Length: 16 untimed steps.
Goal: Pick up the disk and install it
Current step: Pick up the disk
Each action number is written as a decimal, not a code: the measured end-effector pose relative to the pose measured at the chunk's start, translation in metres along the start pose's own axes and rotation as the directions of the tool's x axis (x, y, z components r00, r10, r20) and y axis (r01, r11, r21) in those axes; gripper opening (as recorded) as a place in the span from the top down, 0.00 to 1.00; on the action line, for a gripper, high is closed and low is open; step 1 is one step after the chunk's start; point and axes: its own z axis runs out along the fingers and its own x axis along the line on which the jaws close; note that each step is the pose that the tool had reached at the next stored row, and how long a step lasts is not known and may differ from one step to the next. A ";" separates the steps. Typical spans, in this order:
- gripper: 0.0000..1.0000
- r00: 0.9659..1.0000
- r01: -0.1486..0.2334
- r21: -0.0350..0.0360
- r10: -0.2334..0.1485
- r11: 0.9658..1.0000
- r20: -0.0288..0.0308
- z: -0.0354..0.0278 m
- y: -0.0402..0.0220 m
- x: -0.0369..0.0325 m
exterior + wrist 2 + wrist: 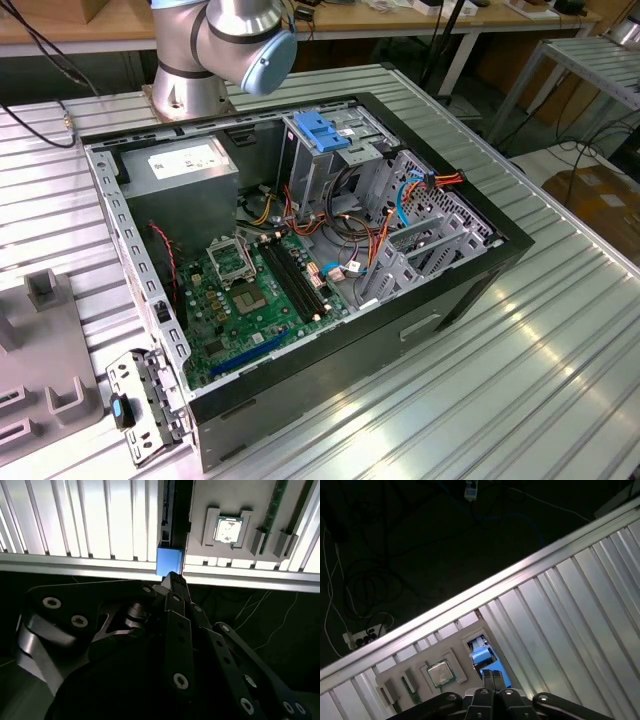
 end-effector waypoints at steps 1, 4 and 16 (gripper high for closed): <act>0.89 1.000 0.024 0.000 -0.024 1.000 0.000 0.0002 0.0000 0.0000; 0.89 0.996 0.088 -0.001 -0.088 0.996 -0.002 0.0008 0.0000 0.0000; 0.89 0.939 0.344 -0.003 -0.344 0.939 -0.008 0.0040 -0.0016 -0.0006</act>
